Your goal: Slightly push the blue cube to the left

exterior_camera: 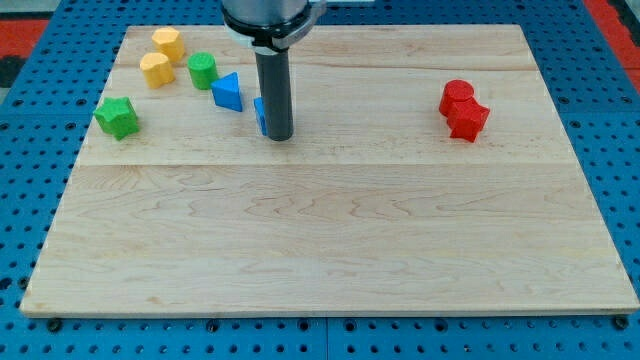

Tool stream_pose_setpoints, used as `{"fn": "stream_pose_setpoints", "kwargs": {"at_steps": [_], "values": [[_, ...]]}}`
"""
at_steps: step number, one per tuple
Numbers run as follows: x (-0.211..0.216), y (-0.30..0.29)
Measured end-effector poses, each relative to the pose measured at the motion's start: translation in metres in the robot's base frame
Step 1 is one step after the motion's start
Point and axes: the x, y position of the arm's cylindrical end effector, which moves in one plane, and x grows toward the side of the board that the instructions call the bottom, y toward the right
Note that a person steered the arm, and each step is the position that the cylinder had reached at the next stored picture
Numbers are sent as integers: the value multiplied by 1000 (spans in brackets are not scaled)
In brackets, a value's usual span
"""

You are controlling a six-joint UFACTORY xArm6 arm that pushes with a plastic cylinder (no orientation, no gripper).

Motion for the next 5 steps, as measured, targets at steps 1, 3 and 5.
{"fn": "stream_pose_setpoints", "kwargs": {"at_steps": [1, 3, 5], "values": [[24, 33], [-6, 67], [-59, 49]]}}
